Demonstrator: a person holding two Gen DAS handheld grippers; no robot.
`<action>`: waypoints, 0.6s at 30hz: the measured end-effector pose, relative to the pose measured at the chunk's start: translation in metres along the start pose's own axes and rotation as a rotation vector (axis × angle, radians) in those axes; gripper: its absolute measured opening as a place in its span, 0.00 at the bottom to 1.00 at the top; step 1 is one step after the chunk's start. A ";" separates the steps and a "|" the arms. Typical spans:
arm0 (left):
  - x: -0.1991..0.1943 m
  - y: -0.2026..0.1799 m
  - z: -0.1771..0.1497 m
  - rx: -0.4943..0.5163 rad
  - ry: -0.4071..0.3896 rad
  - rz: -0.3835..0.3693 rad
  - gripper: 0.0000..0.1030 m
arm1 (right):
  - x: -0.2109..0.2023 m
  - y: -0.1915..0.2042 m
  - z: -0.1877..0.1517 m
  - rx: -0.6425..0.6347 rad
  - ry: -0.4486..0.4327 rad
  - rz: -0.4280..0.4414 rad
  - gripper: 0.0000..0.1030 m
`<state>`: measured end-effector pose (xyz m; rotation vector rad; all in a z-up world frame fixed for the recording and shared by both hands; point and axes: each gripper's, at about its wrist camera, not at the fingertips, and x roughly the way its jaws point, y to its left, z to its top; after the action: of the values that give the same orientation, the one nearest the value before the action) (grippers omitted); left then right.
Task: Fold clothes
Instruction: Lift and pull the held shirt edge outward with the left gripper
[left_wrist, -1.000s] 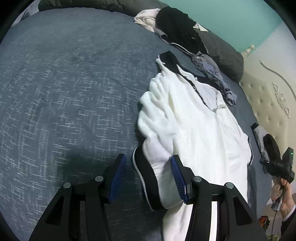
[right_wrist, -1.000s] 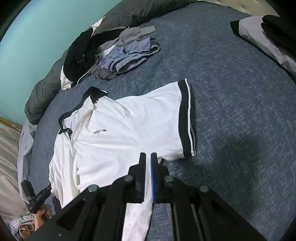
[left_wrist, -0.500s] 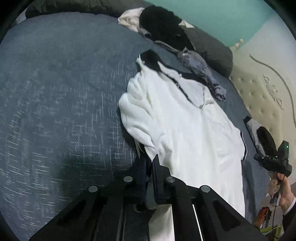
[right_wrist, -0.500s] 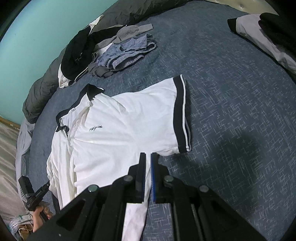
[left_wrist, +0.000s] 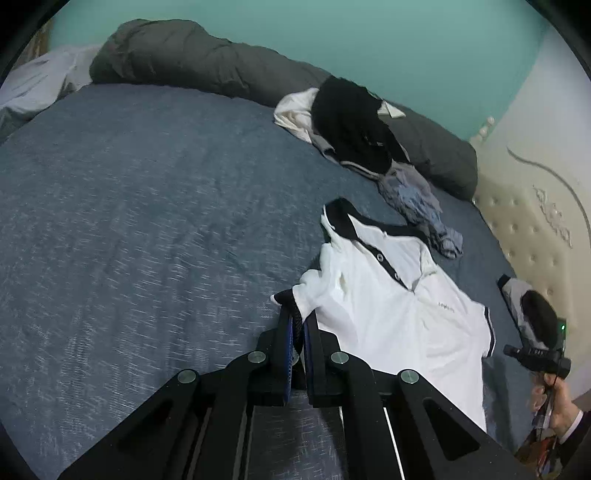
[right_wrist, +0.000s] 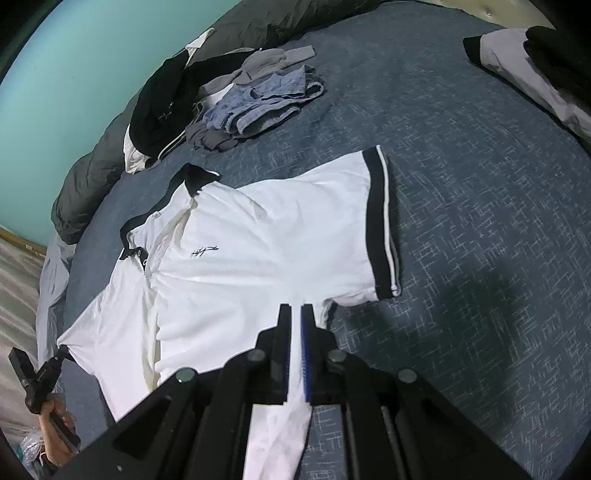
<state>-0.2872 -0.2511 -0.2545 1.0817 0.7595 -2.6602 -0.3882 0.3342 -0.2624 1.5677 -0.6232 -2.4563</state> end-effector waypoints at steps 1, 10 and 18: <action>-0.003 0.002 0.001 -0.001 -0.011 0.006 0.05 | 0.000 0.001 0.000 -0.002 -0.001 0.000 0.04; 0.051 -0.057 -0.031 0.102 0.170 -0.231 0.05 | 0.001 0.004 0.001 -0.002 0.002 0.002 0.04; 0.084 -0.029 -0.057 -0.018 0.223 -0.165 0.05 | -0.004 0.010 0.004 -0.028 -0.004 0.003 0.04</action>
<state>-0.3232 -0.1944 -0.3363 1.3847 0.9497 -2.6883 -0.3913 0.3280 -0.2534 1.5511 -0.5891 -2.4557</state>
